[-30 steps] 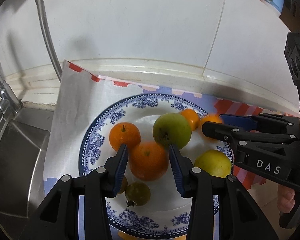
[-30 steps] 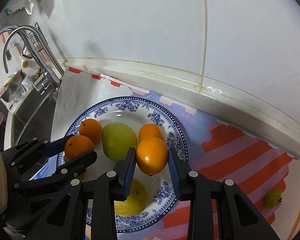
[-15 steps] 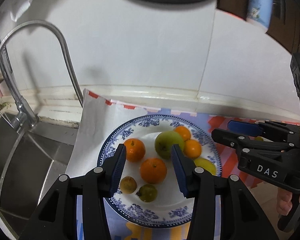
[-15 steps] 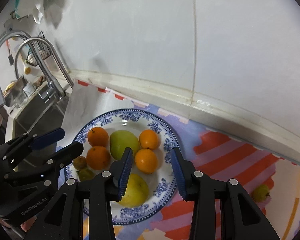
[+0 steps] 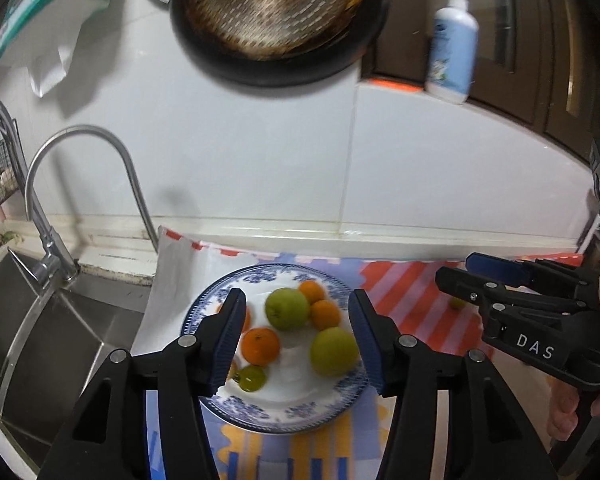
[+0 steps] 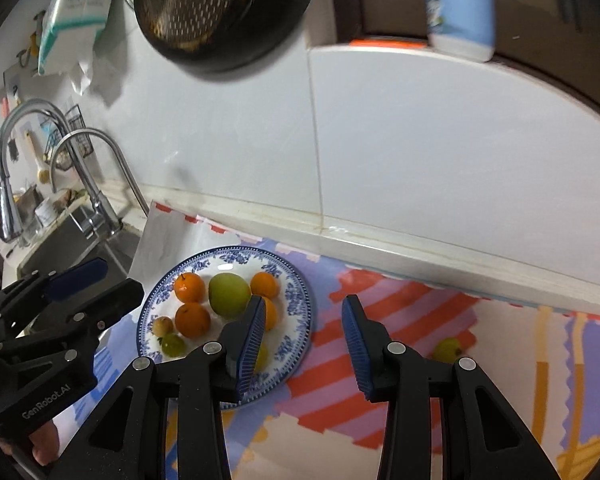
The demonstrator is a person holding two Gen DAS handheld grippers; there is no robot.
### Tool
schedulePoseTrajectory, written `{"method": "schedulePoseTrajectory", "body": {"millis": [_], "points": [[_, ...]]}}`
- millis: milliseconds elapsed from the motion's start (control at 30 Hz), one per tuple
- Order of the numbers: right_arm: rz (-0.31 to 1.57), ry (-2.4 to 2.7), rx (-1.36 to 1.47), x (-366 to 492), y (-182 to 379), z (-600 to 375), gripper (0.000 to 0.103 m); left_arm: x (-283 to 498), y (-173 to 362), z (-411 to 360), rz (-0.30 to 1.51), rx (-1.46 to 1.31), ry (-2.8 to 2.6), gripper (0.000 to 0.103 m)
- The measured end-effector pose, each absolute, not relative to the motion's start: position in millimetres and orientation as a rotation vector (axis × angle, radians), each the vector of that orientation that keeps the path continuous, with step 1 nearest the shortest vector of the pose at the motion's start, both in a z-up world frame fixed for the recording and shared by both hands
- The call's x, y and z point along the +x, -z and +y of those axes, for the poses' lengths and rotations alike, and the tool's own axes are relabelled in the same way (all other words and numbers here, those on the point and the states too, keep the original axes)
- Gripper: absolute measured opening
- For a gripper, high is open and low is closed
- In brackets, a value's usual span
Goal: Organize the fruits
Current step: 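Open both tools over the plate and lift them away, then move both open tools toward the green fruit and yellow fruit on the mat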
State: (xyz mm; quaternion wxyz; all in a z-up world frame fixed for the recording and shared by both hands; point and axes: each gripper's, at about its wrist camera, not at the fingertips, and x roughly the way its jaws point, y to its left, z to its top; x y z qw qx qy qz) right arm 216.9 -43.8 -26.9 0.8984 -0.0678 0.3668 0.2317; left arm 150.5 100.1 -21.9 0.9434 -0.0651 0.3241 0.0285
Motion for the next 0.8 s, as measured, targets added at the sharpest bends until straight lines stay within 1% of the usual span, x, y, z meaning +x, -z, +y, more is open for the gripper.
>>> {"method": "schedulePoseTrajectory", "body": {"millis": [200, 267, 333, 533, 600, 667, 800], "points": [[0.733, -0.441, -0.113, 191, 12, -72, 0.041, 133, 11, 77, 0.633, -0.115, -0.027, 0.053], [0.727, -0.425, -0.102, 183, 9, -82, 0.041, 128, 9, 69, 0.627, -0.114, -0.013, 0.054], [0.723, -0.415, -0.092, 175, 6, -91, 0.041, 122, 9, 62, 0.624, -0.123, 0.002, 0.057], [0.711, -0.367, -0.075, 155, 3, -115, 0.041, 109, 12, 38, 0.637, -0.132, 0.042, 0.057], [0.709, -0.352, -0.064, 149, 2, -124, 0.041, 108, 12, 30, 0.638, -0.13, 0.051, 0.059], [0.709, -0.339, -0.058, 143, 1, -134, 0.041, 106, 13, 21, 0.634, -0.126, 0.057, 0.063], [0.708, -0.298, -0.05, 134, 3, -155, 0.041, 105, 15, 4, 0.634, -0.112, 0.077, 0.063]]}}
